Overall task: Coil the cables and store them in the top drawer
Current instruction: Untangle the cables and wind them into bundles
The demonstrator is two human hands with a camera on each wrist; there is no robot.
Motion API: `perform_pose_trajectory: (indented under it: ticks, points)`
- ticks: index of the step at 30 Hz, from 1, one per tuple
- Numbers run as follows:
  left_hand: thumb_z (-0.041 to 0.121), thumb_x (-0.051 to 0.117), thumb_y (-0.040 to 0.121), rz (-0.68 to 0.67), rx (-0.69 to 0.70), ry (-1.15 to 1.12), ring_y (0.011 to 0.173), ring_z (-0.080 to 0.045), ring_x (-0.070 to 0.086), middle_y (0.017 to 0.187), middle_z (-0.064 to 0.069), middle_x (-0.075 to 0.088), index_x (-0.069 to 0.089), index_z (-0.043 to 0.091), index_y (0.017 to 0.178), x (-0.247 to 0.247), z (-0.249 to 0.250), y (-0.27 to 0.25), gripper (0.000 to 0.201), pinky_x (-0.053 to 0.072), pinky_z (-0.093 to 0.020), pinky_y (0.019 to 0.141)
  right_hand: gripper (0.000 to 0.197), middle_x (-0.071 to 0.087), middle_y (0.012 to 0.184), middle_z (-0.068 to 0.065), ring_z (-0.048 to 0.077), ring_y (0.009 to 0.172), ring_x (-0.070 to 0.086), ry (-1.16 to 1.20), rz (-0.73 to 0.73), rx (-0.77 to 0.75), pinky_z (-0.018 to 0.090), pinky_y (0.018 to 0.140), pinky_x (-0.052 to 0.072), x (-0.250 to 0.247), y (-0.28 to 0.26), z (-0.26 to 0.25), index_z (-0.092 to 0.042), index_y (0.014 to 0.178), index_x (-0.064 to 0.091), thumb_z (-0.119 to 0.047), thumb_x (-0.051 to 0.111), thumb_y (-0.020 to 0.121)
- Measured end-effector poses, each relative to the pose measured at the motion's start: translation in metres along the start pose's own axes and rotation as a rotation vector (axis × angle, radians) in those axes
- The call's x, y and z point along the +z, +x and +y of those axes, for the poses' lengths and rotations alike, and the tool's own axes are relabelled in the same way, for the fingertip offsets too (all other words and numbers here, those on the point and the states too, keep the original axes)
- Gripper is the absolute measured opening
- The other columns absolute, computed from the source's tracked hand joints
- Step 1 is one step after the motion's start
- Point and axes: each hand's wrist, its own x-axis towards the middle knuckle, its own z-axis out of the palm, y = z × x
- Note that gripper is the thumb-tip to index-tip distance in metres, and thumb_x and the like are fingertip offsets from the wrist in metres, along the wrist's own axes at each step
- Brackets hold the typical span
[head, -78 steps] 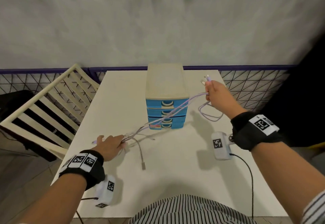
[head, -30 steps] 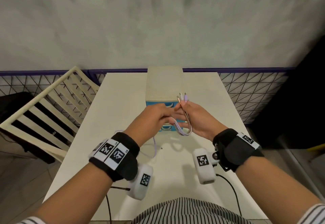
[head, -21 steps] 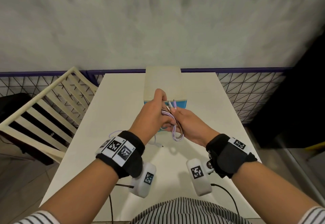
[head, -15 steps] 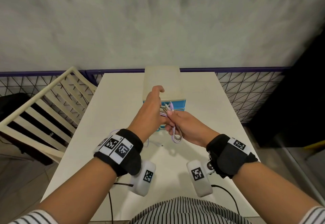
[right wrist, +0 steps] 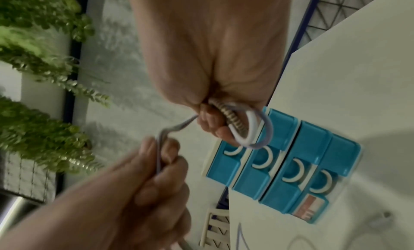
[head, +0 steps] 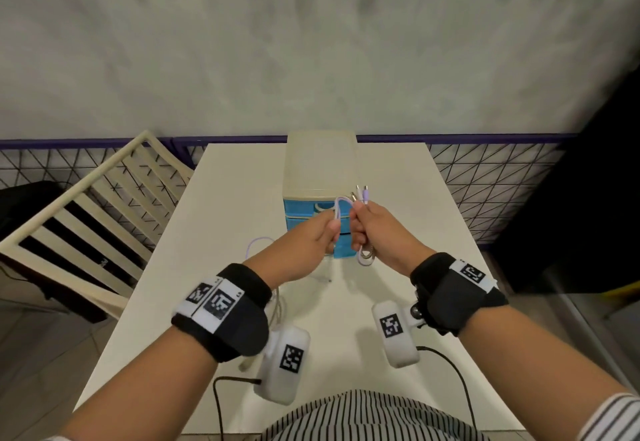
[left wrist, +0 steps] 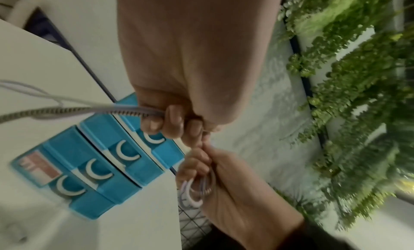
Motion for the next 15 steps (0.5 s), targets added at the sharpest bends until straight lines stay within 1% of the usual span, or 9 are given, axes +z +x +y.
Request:
perform_pose_trajectory:
  ticks: [3, 5, 7, 8, 9, 10, 11, 13, 15]
  points:
    - [0.031, 0.027, 0.102, 0.013, 0.049, 0.136, 0.065, -0.002, 0.047, 0.073, 0.013, 0.049, 0.048, 0.025, 0.118, 0.01, 0.01, -0.001, 0.028, 0.039, -0.02, 0.066, 0.041, 0.04, 0.054, -0.003, 0.011, 0.048, 0.034, -0.038, -0.032, 0.01, 0.026, 0.052, 0.036, 0.013, 0.001, 0.003, -0.019, 0.073, 0.046, -0.039, 0.028, 0.104]
    - [0.032, 0.025, 0.102, 0.016, 0.036, 0.191, 0.073, -0.009, 0.054, 0.081, 0.007, 0.056, 0.046, 0.022, 0.123, 0.011, 0.015, -0.002, 0.031, 0.041, -0.023, 0.068, 0.051, 0.048, 0.053, 0.001, 0.013, 0.05, 0.042, 0.023, -0.072, 0.046, 0.028, 0.056, 0.038, 0.019, -0.003, 0.001, -0.02, 0.071, 0.05, -0.053, 0.026, 0.1]
    - [0.033, 0.026, 0.101, -0.005, -0.003, 0.249, 0.08, -0.02, 0.055, 0.088, -0.002, 0.059, 0.045, 0.023, 0.103, 0.009, 0.017, -0.001, 0.021, 0.041, -0.031, 0.07, 0.064, 0.06, 0.084, 0.032, 0.039, 0.082, 0.061, 0.129, -0.164, 0.083, 0.04, 0.078, 0.052, 0.021, -0.004, -0.001, -0.017, 0.079, 0.063, -0.069, 0.027, 0.09]
    - [0.033, 0.026, 0.101, -0.019, -0.025, 0.278, 0.082, -0.023, 0.056, 0.092, -0.005, 0.06, 0.043, 0.022, 0.1, 0.008, 0.018, 0.0, 0.02, 0.042, -0.033, 0.071, 0.071, 0.051, 0.114, 0.047, 0.053, 0.111, 0.053, 0.154, -0.203, 0.099, 0.052, 0.1, 0.045, 0.023, -0.007, -0.002, -0.016, 0.091, 0.07, -0.075, 0.032, 0.084]
    - [0.031, 0.027, 0.102, -0.038, -0.038, 0.304, 0.085, -0.026, 0.058, 0.096, -0.008, 0.063, 0.045, 0.019, 0.105, 0.007, 0.018, 0.0, 0.022, 0.044, -0.035, 0.073, 0.079, 0.037, 0.132, 0.048, 0.056, 0.127, 0.039, 0.16, -0.222, 0.118, 0.057, 0.111, 0.032, 0.025, -0.012, -0.004, -0.011, 0.104, 0.07, -0.078, 0.04, 0.077]
    - [0.028, 0.028, 0.102, -0.06, -0.042, 0.329, 0.089, -0.029, 0.061, 0.1, -0.012, 0.065, 0.047, 0.016, 0.116, 0.006, 0.018, 0.001, 0.027, 0.047, -0.038, 0.076, 0.089, 0.035, 0.136, 0.046, 0.055, 0.129, 0.037, 0.178, -0.243, 0.149, 0.055, 0.113, 0.029, 0.026, -0.013, -0.002, -0.001, 0.113, 0.065, -0.078, 0.05, 0.071]
    - [0.024, 0.029, 0.101, -0.081, -0.042, 0.348, 0.091, -0.031, 0.062, 0.104, -0.016, 0.066, 0.045, 0.013, 0.127, 0.006, 0.018, 0.003, 0.032, 0.047, -0.04, 0.078, 0.095, 0.042, 0.132, 0.044, 0.052, 0.121, 0.046, 0.174, -0.252, 0.167, 0.049, 0.111, 0.035, 0.025, -0.013, -0.002, 0.009, 0.115, 0.057, -0.075, 0.059, 0.069]
    - [0.022, 0.029, 0.101, -0.101, -0.033, 0.344, 0.094, -0.03, 0.062, 0.108, -0.016, 0.066, 0.041, 0.012, 0.135, 0.008, 0.019, 0.002, 0.037, 0.048, -0.04, 0.082, 0.075, 0.062, 0.11, 0.035, 0.031, 0.096, 0.062, 0.148, -0.232, 0.111, 0.031, 0.089, 0.049, 0.02, -0.008, 0.001, 0.01, 0.108, 0.056, -0.062, 0.056, 0.085]
    - [0.026, 0.029, 0.101, -0.086, -0.011, 0.299, 0.094, -0.027, 0.061, 0.109, -0.012, 0.065, 0.042, 0.013, 0.132, 0.009, 0.02, 0.001, 0.036, 0.049, -0.04, 0.085, 0.049, 0.07, 0.068, 0.004, 0.008, 0.063, 0.065, 0.192, -0.212, 0.114, 0.016, 0.062, 0.05, 0.019, -0.008, -0.002, -0.008, 0.088, 0.057, -0.051, 0.037, 0.098]
